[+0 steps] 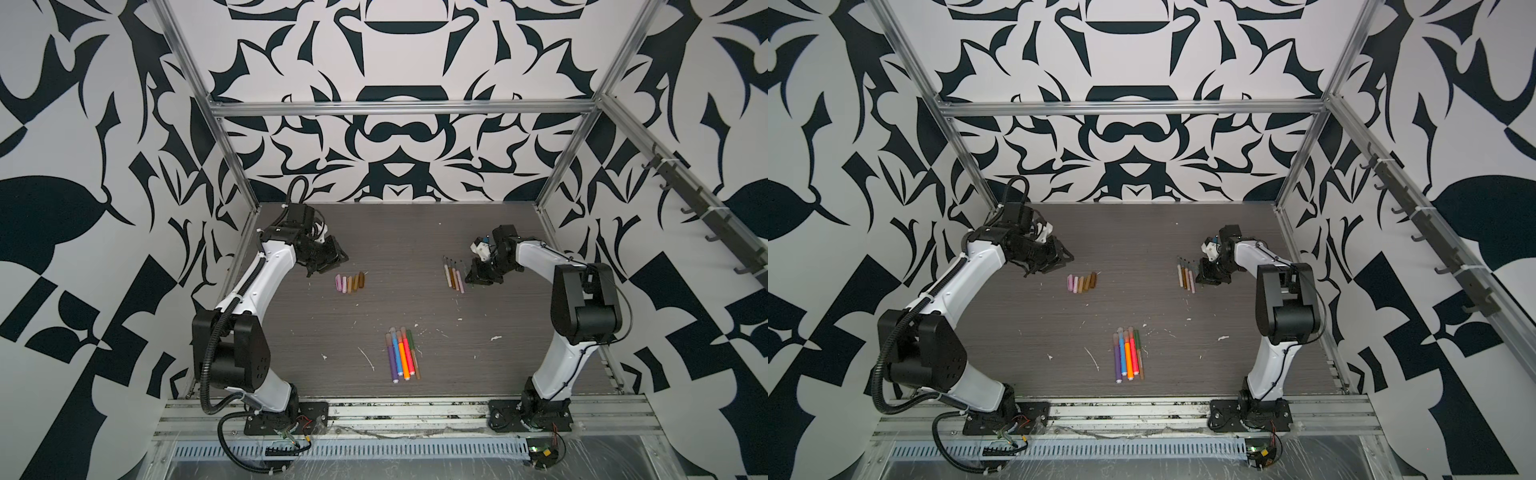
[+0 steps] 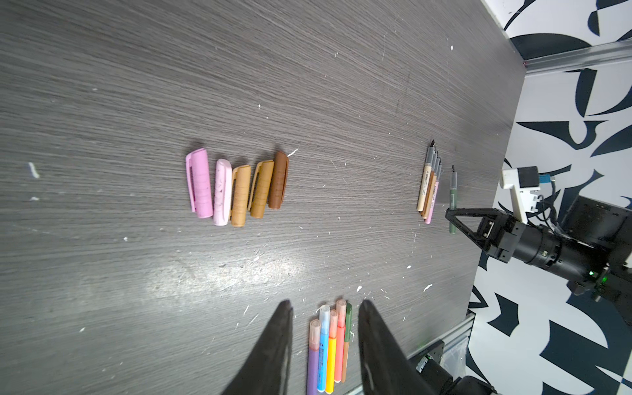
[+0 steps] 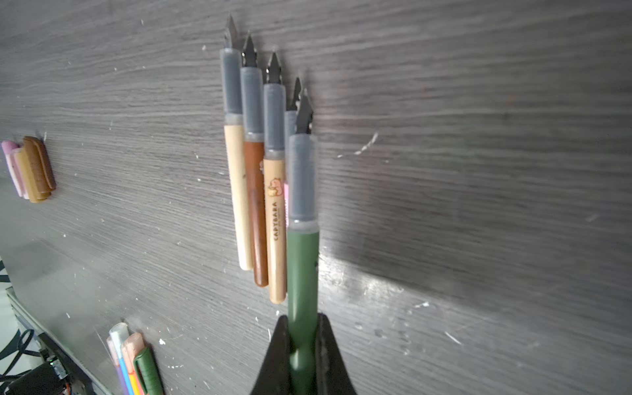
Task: Remove pen caps from pens
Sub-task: Place the pen at the middle-right of the table.
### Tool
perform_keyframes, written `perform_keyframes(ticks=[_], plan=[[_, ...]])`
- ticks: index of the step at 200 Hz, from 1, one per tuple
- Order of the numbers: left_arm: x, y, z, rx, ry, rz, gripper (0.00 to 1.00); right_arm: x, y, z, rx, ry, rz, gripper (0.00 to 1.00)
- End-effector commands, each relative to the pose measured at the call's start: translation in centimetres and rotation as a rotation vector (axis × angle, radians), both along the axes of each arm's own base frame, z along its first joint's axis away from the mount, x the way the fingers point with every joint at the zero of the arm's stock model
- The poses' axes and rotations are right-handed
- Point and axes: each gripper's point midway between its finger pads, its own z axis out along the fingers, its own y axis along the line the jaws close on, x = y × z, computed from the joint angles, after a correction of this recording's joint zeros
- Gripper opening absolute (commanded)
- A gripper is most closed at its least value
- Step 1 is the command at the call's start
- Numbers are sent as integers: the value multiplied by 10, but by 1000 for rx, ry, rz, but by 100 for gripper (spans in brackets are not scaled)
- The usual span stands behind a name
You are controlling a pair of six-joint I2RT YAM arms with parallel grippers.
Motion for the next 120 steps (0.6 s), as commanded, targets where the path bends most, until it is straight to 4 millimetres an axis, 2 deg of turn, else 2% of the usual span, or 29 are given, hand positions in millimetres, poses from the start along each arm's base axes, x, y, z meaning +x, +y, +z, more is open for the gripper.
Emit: perform_keyframes(ticks=[1, 37, 71, 120], plan=[[-6, 3, -4, -7, 24, 8, 36, 7, -2, 8, -7, -32, 15, 0], [-3, 4, -3, -10, 27, 8, 36, 3, -4, -3, -16, -8, 7, 2], [-2, 3, -2, -9, 31, 6, 36, 1, -4, -11, -14, 18, -3, 12], [-4, 4, 0, -6, 26, 6, 36, 6, -4, -11, -9, 10, -16, 22]])
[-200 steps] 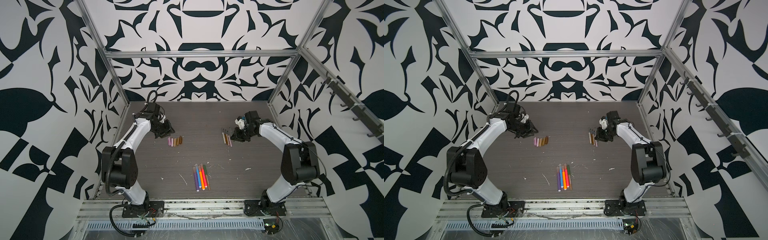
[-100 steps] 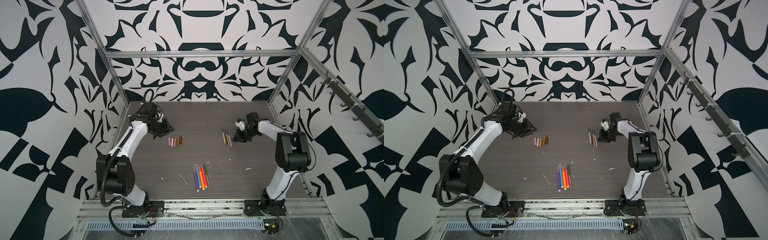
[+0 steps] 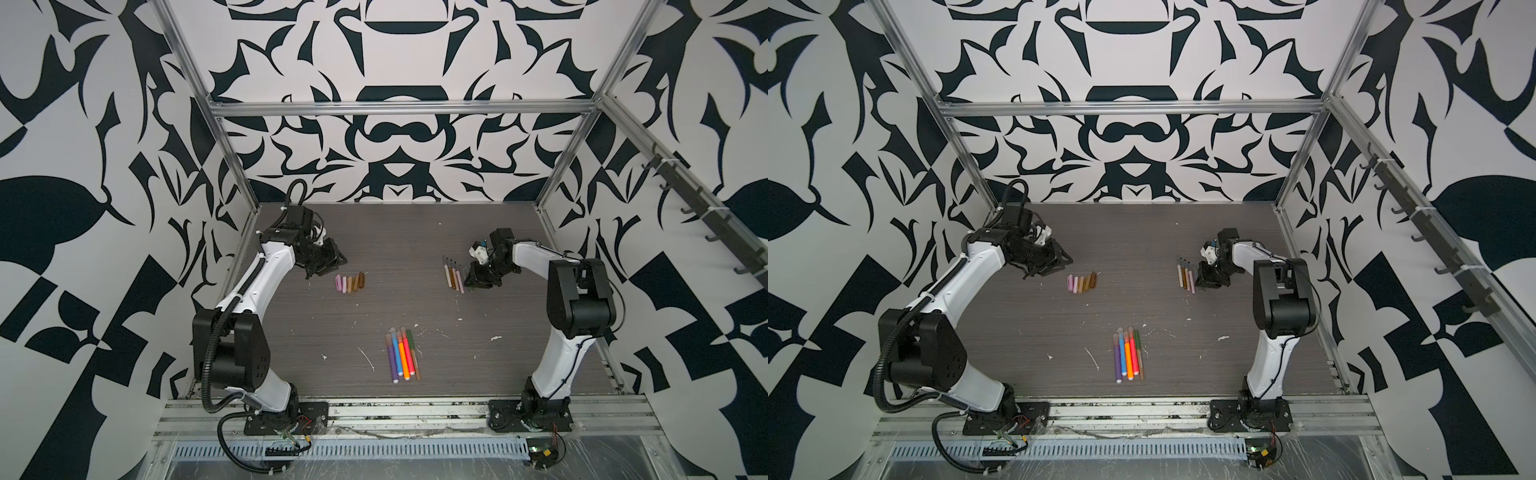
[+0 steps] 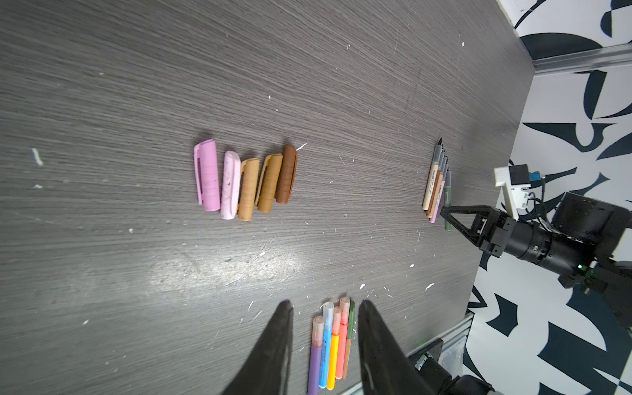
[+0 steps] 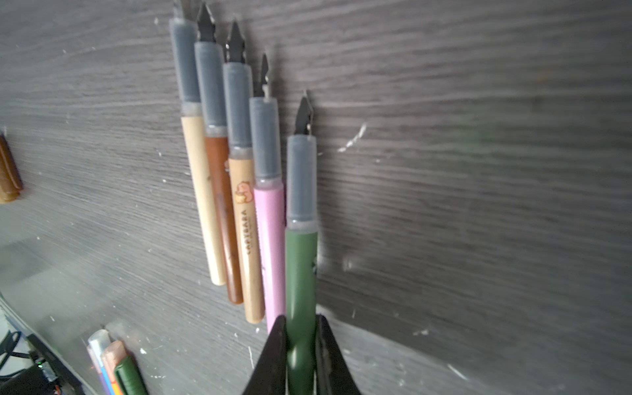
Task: Remove pen caps from pens
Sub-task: Place the pen at the middle-right of the table, then pick up the pen from the bottom-center of the table.
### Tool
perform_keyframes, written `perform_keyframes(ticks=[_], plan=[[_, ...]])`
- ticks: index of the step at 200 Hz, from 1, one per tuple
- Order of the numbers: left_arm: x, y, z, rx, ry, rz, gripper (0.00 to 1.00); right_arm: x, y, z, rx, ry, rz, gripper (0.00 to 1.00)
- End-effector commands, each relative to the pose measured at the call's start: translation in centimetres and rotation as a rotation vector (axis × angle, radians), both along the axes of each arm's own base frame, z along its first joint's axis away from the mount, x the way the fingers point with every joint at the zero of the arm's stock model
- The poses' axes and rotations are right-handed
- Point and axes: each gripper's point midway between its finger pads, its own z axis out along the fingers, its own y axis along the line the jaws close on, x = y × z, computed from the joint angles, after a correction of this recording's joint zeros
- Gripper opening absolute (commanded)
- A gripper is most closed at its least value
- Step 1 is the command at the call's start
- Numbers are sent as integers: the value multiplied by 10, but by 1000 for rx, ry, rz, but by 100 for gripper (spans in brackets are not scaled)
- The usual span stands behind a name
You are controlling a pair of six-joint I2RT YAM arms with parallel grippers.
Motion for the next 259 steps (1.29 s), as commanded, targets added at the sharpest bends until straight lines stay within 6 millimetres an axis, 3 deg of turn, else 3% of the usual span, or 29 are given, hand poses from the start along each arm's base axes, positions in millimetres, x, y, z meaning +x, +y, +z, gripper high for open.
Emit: perform_keyframes(ticks=[1, 80, 115, 140, 160, 187, 215, 259], plan=[[-1, 1, 5, -5, 7, -1, 36, 7, -1, 10, 0, -37, -8, 22], [-1, 0, 6, -10, 6, -1, 36, 13, 1, 19, 24, -56, -24, 23], [-2, 0, 6, -14, 10, 0, 36, 17, 1, 45, 36, -145, -57, 21], [-7, 0, 1, -17, 32, 10, 36, 5, 2, 64, 41, -179, -83, 21], [-10, -4, -4, -57, 49, 17, 36, -20, 21, 84, 30, -222, -50, 19], [-10, -10, -10, -105, 76, 42, 36, -74, 76, 95, -13, -267, 68, 19], [-7, -13, -13, -138, 85, 61, 36, -144, 125, 74, -110, -291, 143, 14], [-3, -16, -9, -157, 95, 69, 36, -228, 168, 37, -176, -306, 233, 19]])
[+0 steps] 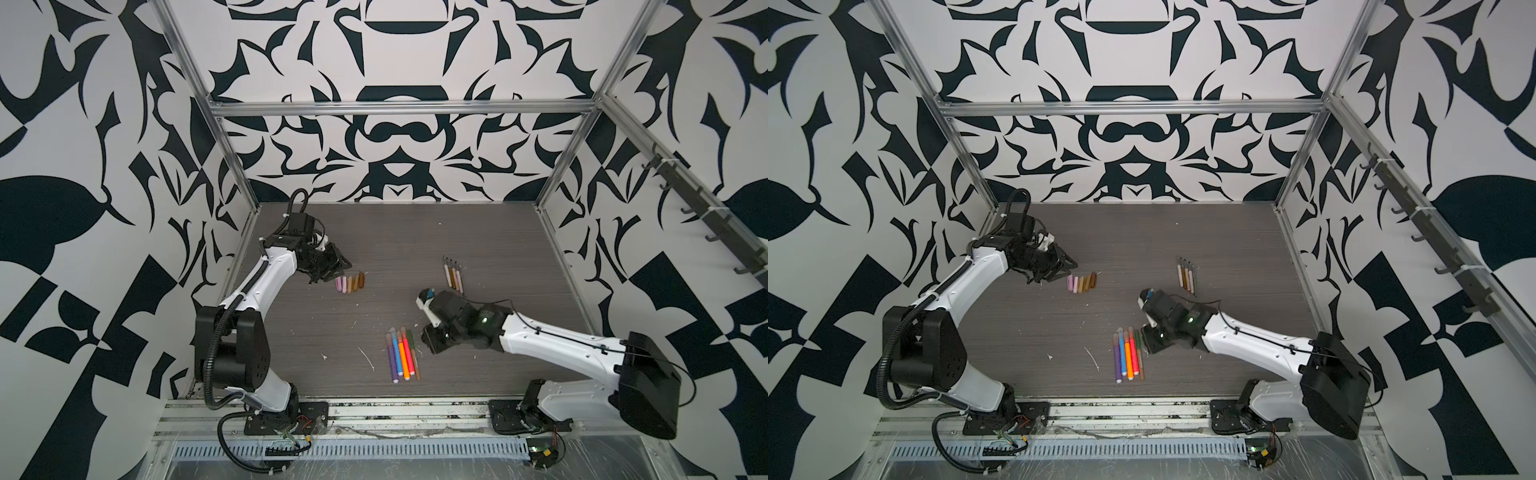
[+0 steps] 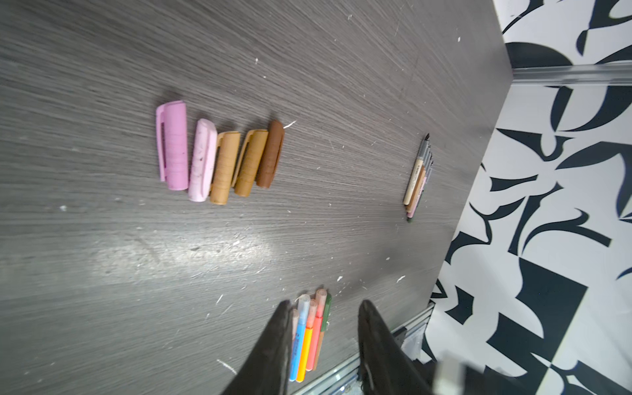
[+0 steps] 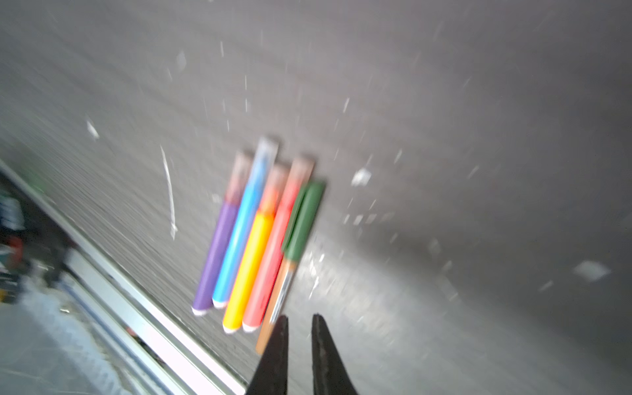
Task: Remove pen caps from pens
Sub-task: Pick up the pen from the bottom-center of the table.
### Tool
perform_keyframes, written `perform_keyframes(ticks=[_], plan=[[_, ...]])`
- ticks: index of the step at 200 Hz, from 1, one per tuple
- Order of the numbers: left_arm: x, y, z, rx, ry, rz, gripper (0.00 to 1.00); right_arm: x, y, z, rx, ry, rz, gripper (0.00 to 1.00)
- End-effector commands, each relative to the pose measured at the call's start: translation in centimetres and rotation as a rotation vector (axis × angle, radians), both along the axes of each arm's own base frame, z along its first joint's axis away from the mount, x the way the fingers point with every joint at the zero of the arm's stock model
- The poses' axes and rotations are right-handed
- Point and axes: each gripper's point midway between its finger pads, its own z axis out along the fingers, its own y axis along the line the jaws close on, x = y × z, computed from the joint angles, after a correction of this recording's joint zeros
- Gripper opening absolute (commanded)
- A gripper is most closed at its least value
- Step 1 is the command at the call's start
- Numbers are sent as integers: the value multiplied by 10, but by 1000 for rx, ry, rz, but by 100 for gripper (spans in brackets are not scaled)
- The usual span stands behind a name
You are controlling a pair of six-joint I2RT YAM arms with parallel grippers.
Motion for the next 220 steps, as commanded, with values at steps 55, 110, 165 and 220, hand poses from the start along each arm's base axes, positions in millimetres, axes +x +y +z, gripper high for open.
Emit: perform_keyframes(ticks=[55, 110, 165, 220], plan=[[-1, -2, 7, -31, 20, 19, 36, -35, 21, -23, -43, -54, -100, 19], [-7, -2, 7, -30, 21, 19, 36, -38, 21, -35, -63, -19, -119, 19], [-9, -2, 8, -31, 21, 13, 36, -39, 19, -41, -80, -5, -143, 19], [-8, -3, 9, -36, 20, 8, 36, -38, 17, -43, -87, -5, -162, 19]])
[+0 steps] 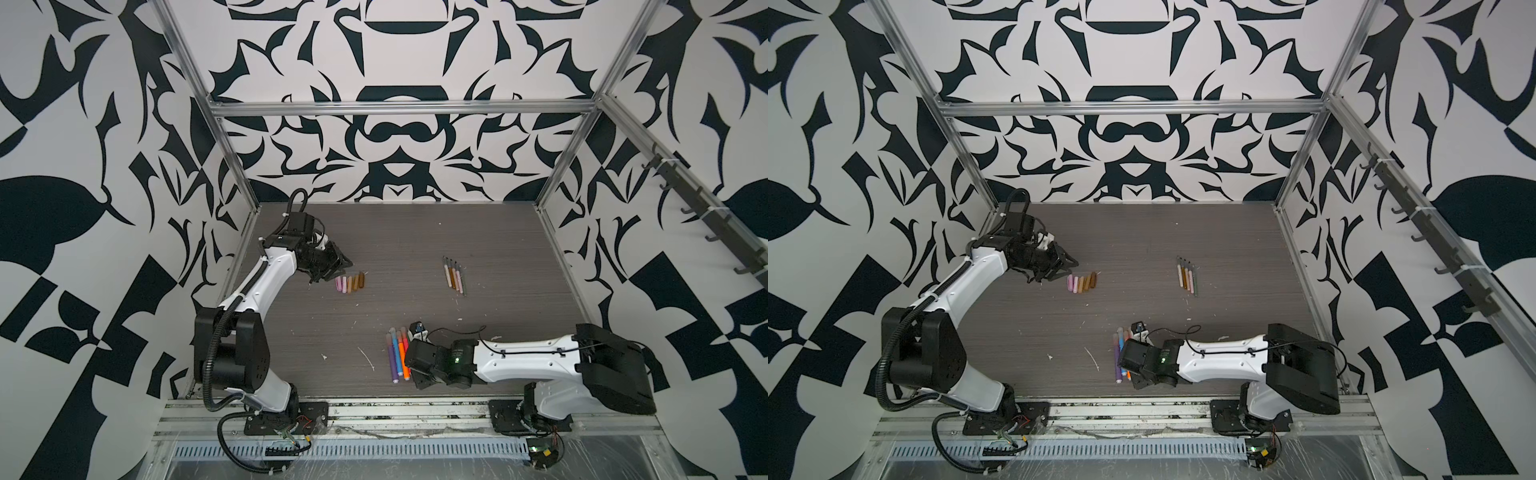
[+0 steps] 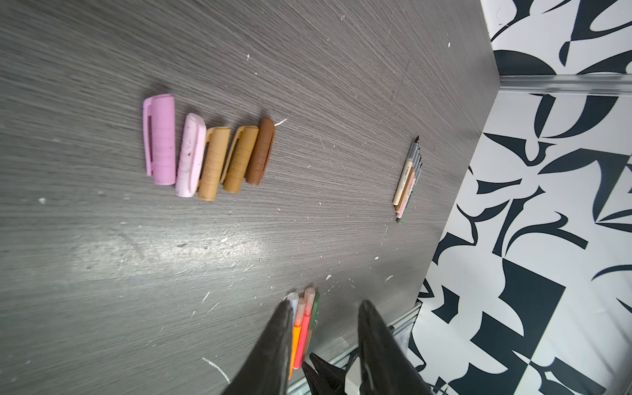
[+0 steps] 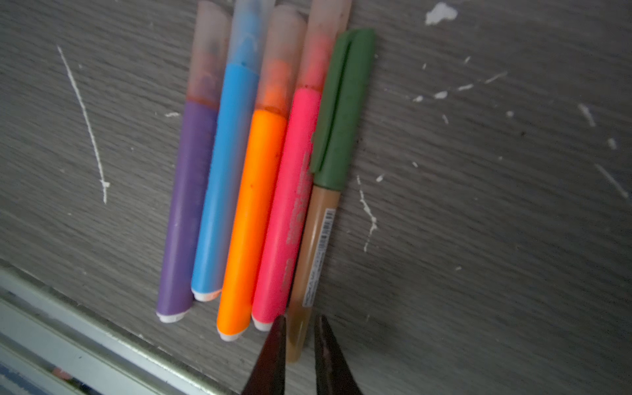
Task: Remove pen caps from pens
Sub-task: Pick up the pen from the bottom-center of the table.
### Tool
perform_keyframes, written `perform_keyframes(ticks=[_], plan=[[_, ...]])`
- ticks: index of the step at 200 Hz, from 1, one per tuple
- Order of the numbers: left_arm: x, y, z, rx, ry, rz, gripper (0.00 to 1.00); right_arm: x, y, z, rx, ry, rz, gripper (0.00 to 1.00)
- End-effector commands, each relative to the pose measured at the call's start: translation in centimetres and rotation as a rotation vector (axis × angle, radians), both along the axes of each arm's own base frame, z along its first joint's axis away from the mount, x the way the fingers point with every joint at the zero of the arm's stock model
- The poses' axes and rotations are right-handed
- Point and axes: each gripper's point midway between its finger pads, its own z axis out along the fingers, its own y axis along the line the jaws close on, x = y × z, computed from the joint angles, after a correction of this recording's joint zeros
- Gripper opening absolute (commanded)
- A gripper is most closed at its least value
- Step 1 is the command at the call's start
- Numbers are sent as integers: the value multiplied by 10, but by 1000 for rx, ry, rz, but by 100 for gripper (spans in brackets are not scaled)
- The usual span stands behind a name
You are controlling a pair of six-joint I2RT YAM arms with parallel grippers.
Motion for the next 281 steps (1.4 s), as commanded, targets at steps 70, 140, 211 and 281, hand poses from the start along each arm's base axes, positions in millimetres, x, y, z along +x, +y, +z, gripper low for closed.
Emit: perform_keyframes(ticks=[70, 140, 211, 281], plan=[[-4, -2, 4, -14, 10, -12, 36, -2, -9, -10, -43, 25, -54, 21], [-2, -3, 3, -22, 12, -4, 36, 0, -22, -8, -60, 7, -92, 24], [-2, -4, 0, -26, 18, 3, 36, 2, -27, -13, -63, 26, -102, 23], [-1, -7, 3, -38, 13, 5, 36, 4, -30, -9, -61, 20, -108, 14]])
